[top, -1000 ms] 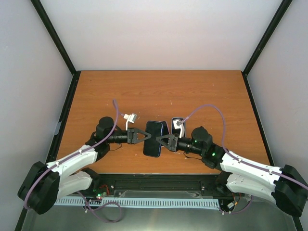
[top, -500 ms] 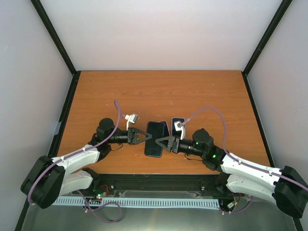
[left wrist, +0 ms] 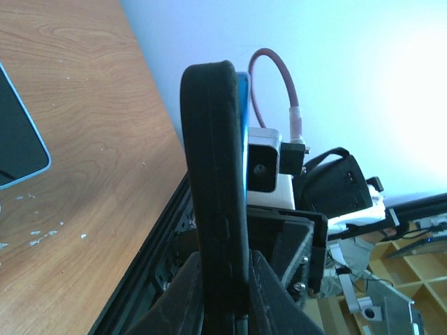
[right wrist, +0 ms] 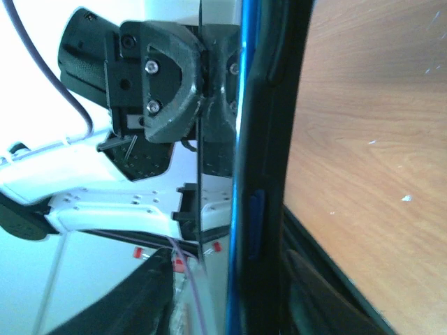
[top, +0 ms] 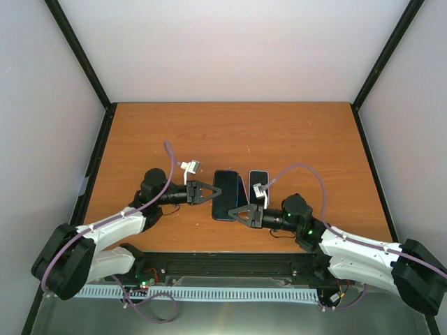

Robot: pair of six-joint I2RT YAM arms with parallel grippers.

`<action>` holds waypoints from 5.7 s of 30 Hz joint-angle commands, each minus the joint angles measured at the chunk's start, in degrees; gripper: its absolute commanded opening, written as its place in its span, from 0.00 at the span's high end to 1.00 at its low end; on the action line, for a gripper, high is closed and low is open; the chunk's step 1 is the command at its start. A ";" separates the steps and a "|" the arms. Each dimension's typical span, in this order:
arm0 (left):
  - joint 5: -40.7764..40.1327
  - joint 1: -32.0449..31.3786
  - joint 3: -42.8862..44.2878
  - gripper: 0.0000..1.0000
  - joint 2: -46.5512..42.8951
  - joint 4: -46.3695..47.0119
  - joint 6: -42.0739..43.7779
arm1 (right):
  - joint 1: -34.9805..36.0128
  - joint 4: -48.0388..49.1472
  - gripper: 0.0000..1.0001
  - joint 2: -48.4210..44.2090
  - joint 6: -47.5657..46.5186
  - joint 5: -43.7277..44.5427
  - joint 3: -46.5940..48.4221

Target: Put the phone into the phone case

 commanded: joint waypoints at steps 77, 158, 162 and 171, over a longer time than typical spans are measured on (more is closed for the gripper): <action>8.90 -0.13 5.14 1.00 -11.90 -13.69 14.97 | -0.06 -17.94 0.68 -7.59 -13.02 10.03 14.48; -3.76 -0.10 11.82 0.18 -11.54 -36.40 26.74 | 0.04 1.19 0.97 -4.49 -8.09 6.66 4.14; -0.50 -0.12 10.04 0.43 -9.86 -32.73 25.45 | 0.04 1.68 0.97 -3.28 -8.19 6.67 4.62; 3.50 -0.08 10.11 0.91 -9.64 -30.89 26.57 | -0.01 -6.08 0.72 -4.37 -9.58 9.49 7.47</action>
